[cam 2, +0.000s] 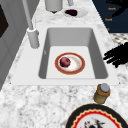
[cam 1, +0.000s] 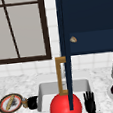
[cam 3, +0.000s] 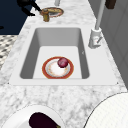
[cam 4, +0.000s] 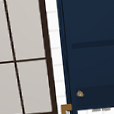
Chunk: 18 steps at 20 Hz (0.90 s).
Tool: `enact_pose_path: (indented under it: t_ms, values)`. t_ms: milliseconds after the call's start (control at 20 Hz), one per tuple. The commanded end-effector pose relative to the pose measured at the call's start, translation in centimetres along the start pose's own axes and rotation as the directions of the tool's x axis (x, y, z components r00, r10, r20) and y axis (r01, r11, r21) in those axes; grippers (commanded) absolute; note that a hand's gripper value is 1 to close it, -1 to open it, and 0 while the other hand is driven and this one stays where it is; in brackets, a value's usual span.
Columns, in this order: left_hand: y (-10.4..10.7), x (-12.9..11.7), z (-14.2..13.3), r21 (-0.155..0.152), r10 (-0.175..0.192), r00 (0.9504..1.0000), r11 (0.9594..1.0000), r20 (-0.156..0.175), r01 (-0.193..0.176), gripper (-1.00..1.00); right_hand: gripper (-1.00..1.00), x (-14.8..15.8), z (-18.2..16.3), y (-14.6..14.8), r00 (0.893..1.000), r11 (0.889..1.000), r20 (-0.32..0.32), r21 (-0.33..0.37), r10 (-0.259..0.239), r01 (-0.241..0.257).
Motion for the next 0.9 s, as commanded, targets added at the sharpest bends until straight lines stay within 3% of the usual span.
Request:
enact_pose_path:
  t_ms: [0, 500, 850]
  values:
    - [0.0, 0.0, 0.0, 0.0, 0.0, 1.0, 1.0, 0.0, 0.0, 0.0, -1.0, -0.4, -0.6, -1.3, 0.996, 0.996, 0.058, 0.053, -0.07, 0.067]
    - [0.0, 0.0, 0.0, 0.0, 0.0, 1.0, 1.0, 0.0, 0.0, 0.0, -1.0, -1.8, -0.9, -5.6, 0.988, 0.993, 0.141, 0.108, -0.059, 0.044]
    - [0.0, 0.0, 0.0, 0.0, 0.0, 1.0, 1.0, 0.0, 0.0, 0.0, -1.0, -2.8, -0.5, -8.7, 0.976, 0.988, 0.194, 0.135, -0.1, 0.074]
